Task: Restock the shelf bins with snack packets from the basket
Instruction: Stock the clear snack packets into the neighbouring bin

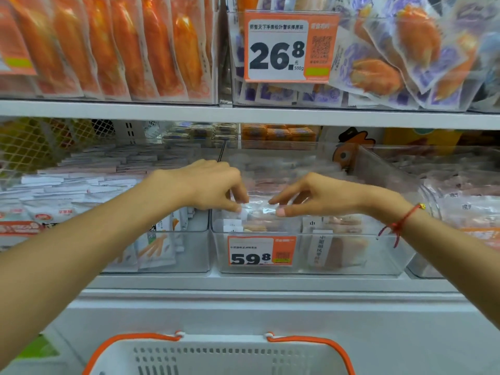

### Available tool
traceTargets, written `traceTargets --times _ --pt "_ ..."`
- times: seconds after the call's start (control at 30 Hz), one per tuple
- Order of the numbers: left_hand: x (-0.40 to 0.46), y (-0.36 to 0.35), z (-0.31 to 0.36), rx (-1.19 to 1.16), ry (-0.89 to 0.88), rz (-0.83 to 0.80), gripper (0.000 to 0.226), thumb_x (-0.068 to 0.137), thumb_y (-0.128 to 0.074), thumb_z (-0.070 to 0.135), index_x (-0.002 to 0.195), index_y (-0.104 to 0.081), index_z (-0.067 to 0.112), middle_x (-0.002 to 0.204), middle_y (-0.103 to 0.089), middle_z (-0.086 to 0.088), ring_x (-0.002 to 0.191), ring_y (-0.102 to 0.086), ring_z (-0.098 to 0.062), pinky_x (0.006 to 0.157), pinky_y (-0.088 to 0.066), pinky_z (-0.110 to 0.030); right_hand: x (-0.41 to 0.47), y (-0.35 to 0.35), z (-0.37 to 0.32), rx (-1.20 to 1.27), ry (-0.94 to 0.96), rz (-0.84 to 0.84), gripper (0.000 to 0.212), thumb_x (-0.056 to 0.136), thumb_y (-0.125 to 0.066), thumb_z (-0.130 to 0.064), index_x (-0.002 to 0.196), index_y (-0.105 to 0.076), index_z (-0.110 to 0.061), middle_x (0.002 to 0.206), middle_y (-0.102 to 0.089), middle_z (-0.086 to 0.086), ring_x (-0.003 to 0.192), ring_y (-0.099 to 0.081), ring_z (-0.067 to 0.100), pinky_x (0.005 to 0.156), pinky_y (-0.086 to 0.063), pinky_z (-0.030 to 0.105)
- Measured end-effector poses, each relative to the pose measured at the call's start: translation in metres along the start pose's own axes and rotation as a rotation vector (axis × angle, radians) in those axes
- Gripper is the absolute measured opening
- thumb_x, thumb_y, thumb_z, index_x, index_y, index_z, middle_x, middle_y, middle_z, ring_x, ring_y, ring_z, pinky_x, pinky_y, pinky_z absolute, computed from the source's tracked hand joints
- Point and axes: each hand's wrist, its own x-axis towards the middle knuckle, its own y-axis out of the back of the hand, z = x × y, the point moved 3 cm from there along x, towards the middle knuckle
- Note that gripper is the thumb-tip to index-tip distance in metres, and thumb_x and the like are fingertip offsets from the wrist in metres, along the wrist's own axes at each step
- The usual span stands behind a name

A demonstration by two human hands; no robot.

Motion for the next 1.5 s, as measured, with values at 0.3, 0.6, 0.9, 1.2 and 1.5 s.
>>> traceTargets --times 0.3,0.6,0.9,1.2,1.5 --pt "0.009 -0.007 0.013 0.219 0.109 0.007 0.019 0.087 -0.064 0.036 0.103 -0.071 0.032 0.103 -0.07 0.012 0.096 -0.061 -0.014 0.066 -0.032 -0.023 0.047 -0.015 -0.008 -0.2 0.03 0.158 0.018 0.083 -0.072 -0.017 0.099 -0.076 -0.022 0.1 -0.074 -0.004 0.065 -0.054 -0.003 0.074 -0.048 0.021" --pt "0.004 0.021 0.023 -0.062 0.163 0.17 0.03 0.091 -0.057 0.039 0.121 -0.062 0.038 0.115 -0.066 0.015 0.108 -0.06 -0.012 0.079 -0.043 -0.028 -0.046 0.048 0.015 -0.001 -0.028 0.269 0.027 0.088 -0.064 -0.01 0.113 -0.068 -0.018 0.107 -0.069 -0.005 0.09 -0.064 -0.001 0.084 -0.049 0.008" --pt "0.08 0.001 0.095 -0.221 -0.005 0.127 0.027 0.092 -0.058 0.036 0.117 -0.064 0.029 0.112 -0.066 0.008 0.103 -0.061 -0.015 0.078 -0.045 -0.029 -0.099 0.047 0.062 -0.11 -0.296 0.135 0.02 0.087 -0.065 -0.01 0.106 -0.072 -0.013 0.094 -0.073 -0.001 0.073 -0.07 0.007 0.07 -0.053 0.013" --pt "0.08 0.011 0.076 -0.16 -0.058 0.072 0.016 0.086 -0.066 0.038 0.1 -0.073 0.033 0.091 -0.072 0.017 0.082 -0.063 -0.003 0.065 -0.041 -0.023 -0.07 0.032 0.07 -0.28 -0.083 0.221 0.021 0.08 -0.068 0.001 0.095 -0.077 -0.011 0.083 -0.074 -0.009 0.073 -0.066 0.001 0.072 -0.053 0.019" --pt "0.094 0.013 0.066 -0.333 -0.08 -0.081 0.021 0.086 -0.068 0.033 0.105 -0.072 0.027 0.082 -0.074 0.013 0.076 -0.062 0.009 0.076 -0.052 -0.025 -0.074 0.054 0.08 0.116 -0.238 0.135 0.025 0.084 -0.064 0.004 0.106 -0.071 -0.004 0.094 -0.072 0.002 0.073 -0.068 0.005 0.068 -0.055 0.013"
